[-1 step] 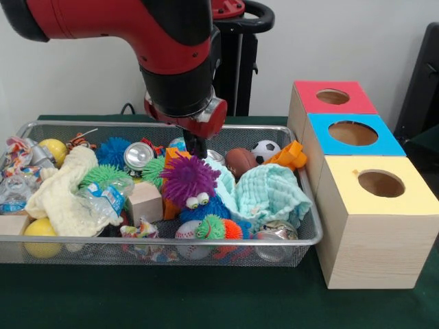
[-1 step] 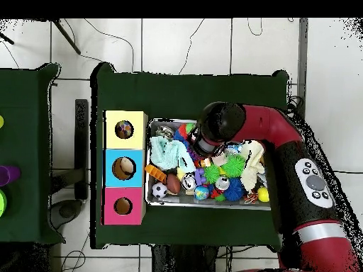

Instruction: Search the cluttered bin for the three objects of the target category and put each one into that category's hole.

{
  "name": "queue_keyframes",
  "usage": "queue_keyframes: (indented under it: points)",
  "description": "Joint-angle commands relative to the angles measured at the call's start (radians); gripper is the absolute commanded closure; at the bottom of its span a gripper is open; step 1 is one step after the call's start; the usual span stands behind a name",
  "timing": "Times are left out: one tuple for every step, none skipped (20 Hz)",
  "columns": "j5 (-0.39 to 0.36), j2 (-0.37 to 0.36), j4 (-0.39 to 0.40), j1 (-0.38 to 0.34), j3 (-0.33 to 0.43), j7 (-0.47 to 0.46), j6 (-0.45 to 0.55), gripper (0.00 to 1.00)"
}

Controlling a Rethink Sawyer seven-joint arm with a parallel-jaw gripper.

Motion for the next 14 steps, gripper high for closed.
queue_keyframes:
  points:
    - [0.007, 0.043, -0.023, 0.015, -0.036, 0.021, -0.042, 1.0]
    - [0.014, 0.037, -0.011, 0.018, -0.039, 0.026, -0.035, 0.0]
    - [0.011, 0.036, -0.012, 0.02, -0.041, 0.028, -0.037, 0.0]
    - [0.008, 0.035, -0.013, 0.023, -0.043, 0.03, -0.038, 0.0]
    - [0.005, 0.034, -0.014, 0.026, -0.045, 0.033, -0.04, 0.0]
    - [0.002, 0.032, -0.015, 0.029, -0.048, 0.033, -0.045, 0.0]
    - [0.001, 0.033, -0.016, 0.029, -0.05, 0.033, -0.048, 0.0]
    - [0.0, 0.029, -0.013, 0.03, -0.054, 0.039, -0.058, 0.0]
    - [0.004, 0.035, -0.016, 0.028, -0.052, 0.036, -0.063, 0.0]
    - [0.009, 0.033, -0.006, 0.026, -0.05, 0.035, -0.066, 0.0]
    - [0.011, 0.038, -0.008, 0.025, -0.048, 0.03, -0.062, 0.0]
    - [0.013, 0.032, -0.002, 0.026, -0.049, 0.033, -0.063, 0.0]
    - [0.015, 0.03, -0.001, 0.028, -0.051, 0.035, -0.055, 0.0]
    - [0.014, 0.033, -0.004, 0.028, -0.05, 0.034, -0.054, 0.0]
